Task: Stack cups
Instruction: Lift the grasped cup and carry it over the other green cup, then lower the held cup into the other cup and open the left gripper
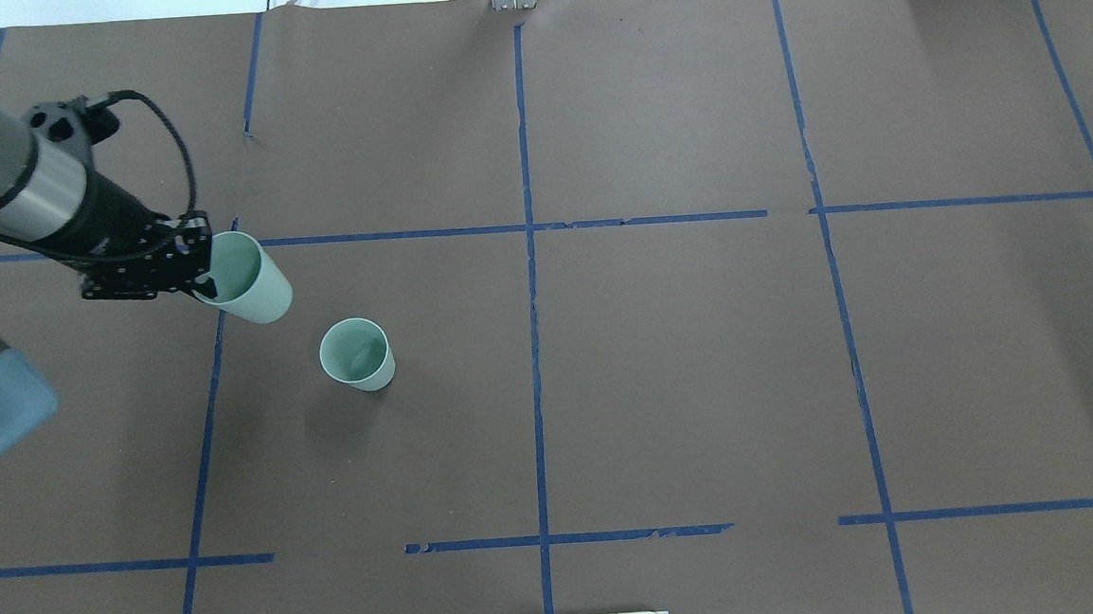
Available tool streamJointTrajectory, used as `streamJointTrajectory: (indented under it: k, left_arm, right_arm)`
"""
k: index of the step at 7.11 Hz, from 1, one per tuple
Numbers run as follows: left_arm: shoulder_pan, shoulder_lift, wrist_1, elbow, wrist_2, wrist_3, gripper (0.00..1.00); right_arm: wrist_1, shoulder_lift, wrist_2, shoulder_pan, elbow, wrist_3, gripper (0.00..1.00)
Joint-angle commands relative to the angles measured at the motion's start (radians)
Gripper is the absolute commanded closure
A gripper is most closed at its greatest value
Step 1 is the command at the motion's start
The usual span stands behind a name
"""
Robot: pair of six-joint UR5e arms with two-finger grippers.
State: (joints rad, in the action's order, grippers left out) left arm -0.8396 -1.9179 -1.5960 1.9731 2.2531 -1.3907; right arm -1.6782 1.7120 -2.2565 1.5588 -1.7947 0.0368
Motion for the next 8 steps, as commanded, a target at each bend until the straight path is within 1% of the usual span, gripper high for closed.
streamJointTrajectory:
  k: [1, 3, 5, 8]
  left_arm:
    - [0.091, -0.052, 0.001, -0.030, -0.048, -0.111, 1.00]
    - [0.099, -0.047, 0.001, -0.031, -0.069, -0.114, 1.00]
    - [0.102, -0.046, 0.001, -0.033, -0.070, -0.114, 1.00]
    - [0.135, -0.043, 0.001, -0.037, -0.070, -0.116, 1.00]
  right_arm:
    - [0.000, 0.000, 0.000, 0.000, 0.000, 0.000, 0.00]
    - [0.000, 0.000, 0.000, 0.001, 0.000, 0.000, 0.00]
    - [0.000, 0.000, 0.000, 0.001, 0.000, 0.000, 0.00]
    - [0.000, 0.000, 0.000, 0.001, 0.000, 0.000, 0.00]
